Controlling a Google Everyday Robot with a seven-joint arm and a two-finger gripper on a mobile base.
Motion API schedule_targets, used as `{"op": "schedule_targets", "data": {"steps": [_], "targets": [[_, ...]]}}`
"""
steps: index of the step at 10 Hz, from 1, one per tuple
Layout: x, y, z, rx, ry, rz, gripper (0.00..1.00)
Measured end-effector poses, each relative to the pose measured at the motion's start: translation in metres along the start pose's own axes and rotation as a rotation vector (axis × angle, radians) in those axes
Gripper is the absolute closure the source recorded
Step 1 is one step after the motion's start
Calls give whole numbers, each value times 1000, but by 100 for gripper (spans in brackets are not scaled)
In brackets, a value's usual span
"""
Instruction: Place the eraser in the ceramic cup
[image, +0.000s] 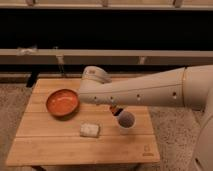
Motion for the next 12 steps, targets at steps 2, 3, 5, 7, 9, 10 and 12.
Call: {"op": "schedule_targets", "data": {"steps": [2, 3, 5, 7, 9, 10, 12], "targets": [[-13, -23, 8, 43, -13, 27, 100], [-18, -32, 11, 60, -18, 39, 100], [-23, -43, 15, 79, -33, 57, 100], [-19, -43, 16, 69, -59, 65, 100], [-17, -42, 18, 67, -78, 69, 97], [-16, -42, 20, 68, -90, 72, 86], [-15, -40, 25, 74, -106, 77, 66]]}}
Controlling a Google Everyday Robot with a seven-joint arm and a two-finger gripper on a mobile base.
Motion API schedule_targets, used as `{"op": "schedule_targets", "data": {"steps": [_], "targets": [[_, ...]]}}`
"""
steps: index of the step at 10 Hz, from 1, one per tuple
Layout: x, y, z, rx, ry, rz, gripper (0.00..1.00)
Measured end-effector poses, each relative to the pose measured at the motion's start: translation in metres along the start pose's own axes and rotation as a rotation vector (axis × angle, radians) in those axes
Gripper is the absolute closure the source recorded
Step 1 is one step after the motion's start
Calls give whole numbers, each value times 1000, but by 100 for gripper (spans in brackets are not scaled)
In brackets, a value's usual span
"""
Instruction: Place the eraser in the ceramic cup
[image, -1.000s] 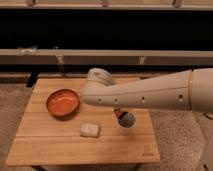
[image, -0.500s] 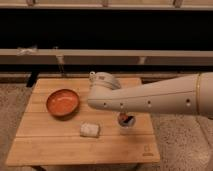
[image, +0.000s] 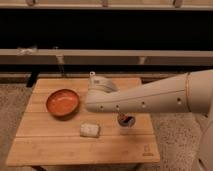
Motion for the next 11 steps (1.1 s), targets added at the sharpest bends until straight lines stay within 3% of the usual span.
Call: {"op": "schedule_targets", "data": {"steps": [5, 8, 11], "targets": [[1, 1, 8, 15, -38, 0, 21], [2, 2, 7, 9, -37, -8, 20], [7, 8, 0, -28, -13, -26, 20]]}}
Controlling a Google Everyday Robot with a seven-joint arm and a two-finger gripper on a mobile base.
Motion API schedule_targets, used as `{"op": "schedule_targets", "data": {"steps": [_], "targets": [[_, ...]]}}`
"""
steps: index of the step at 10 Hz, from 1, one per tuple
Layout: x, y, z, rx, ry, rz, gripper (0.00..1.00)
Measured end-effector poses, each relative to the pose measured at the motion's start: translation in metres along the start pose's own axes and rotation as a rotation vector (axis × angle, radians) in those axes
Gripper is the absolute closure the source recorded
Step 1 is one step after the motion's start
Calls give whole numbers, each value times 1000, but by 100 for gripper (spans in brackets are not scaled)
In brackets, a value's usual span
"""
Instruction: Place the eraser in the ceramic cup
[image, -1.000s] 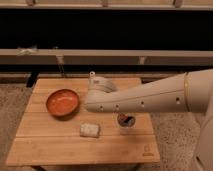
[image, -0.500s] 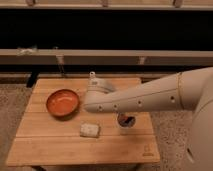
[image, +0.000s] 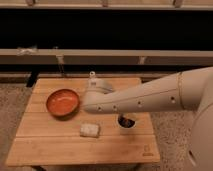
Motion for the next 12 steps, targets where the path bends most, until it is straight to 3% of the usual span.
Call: {"op": "schedule_targets", "data": {"steps": [4, 6, 8, 12], "targets": [[-3, 17, -8, -57, 90, 2, 20], [-14, 28, -3, -66, 132, 17, 20], [-38, 37, 20, -51, 160, 57, 20], [-76, 20, 63, 23, 140, 129, 20]]}}
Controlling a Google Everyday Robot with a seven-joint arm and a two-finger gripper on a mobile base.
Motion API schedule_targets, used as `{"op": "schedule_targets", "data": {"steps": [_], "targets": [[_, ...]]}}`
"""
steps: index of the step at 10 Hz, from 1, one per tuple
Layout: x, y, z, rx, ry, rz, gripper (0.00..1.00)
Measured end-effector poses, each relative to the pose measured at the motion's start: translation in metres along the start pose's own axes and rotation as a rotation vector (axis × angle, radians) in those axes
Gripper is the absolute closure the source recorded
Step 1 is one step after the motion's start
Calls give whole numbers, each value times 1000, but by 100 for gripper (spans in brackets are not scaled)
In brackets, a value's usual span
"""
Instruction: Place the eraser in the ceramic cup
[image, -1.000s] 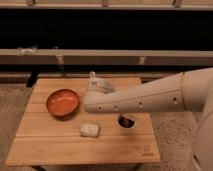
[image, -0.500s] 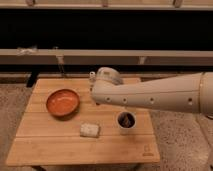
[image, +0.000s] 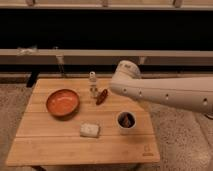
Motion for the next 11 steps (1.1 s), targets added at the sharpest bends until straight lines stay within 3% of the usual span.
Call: {"op": "schedule_targets", "data": {"steps": [4, 6, 7, 11], "targets": [[-43, -29, 22, 55, -22, 101, 20], [-69, -49, 29, 78, -29, 200, 20], [-75, -54, 30, 85, -32, 226, 20], [-74, -54, 30, 83, -30, 226, 20]]}}
